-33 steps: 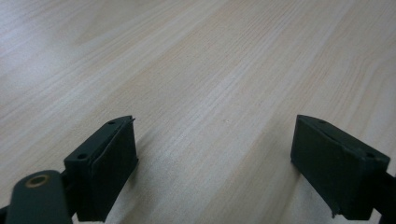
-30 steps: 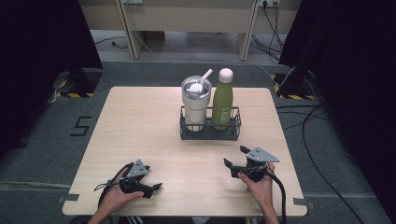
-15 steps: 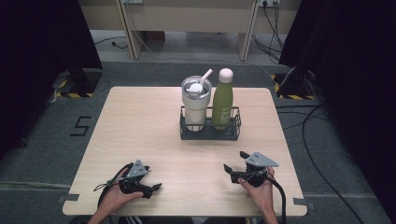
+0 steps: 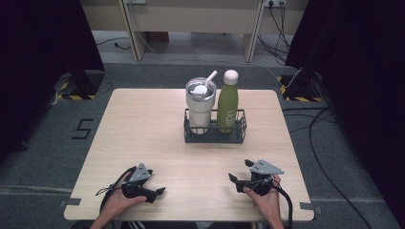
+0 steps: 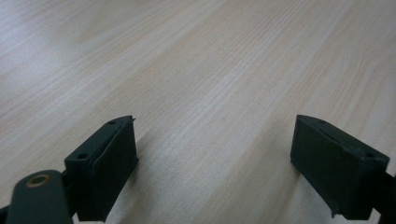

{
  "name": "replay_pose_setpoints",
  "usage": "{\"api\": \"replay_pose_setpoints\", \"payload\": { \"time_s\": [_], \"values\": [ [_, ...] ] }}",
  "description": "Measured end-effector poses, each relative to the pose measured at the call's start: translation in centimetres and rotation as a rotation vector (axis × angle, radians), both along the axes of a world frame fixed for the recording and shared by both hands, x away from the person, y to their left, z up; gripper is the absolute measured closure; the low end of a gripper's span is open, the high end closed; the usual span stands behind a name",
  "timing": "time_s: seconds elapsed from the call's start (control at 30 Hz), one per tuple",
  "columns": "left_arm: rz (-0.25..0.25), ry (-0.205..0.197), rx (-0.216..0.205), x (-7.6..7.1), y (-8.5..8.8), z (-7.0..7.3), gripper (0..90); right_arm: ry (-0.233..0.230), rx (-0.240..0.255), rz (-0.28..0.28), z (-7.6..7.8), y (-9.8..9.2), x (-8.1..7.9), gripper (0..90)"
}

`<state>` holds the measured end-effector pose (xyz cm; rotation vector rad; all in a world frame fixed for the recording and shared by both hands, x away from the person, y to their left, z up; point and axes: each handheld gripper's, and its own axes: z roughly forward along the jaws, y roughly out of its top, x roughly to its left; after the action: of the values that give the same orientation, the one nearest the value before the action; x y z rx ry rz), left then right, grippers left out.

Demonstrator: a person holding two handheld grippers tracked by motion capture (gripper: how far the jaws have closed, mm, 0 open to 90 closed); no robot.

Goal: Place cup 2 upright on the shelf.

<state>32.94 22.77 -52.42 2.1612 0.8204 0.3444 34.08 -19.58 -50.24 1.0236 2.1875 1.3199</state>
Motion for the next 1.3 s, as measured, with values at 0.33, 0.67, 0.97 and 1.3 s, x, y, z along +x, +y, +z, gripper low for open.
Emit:
{"api": "replay_pose_setpoints", "payload": {
  "time_s": [0.33,0.67,0.97,1.3],
  "values": [
    [0.0,0.0,0.0,0.0,0.0,0.0,13.8,0.03,-0.02,0.008,-0.3,-0.2,-0.5,15.3],
    [0.0,0.0,0.0,0.0,0.0,0.0,13.8,0.069,-0.04,0.006,-0.7,-0.6,-1.0,15.3],
    [0.0,0.0,0.0,0.0,0.0,0.0,13.8,0.099,-0.066,0.002,-1.0,-0.9,-1.4,15.3],
    [0.0,0.0,0.0,0.0,0.0,0.0,13.8,0.136,-0.109,-0.019,-1.3,-1.4,-1.8,15.3]
  ]
}}
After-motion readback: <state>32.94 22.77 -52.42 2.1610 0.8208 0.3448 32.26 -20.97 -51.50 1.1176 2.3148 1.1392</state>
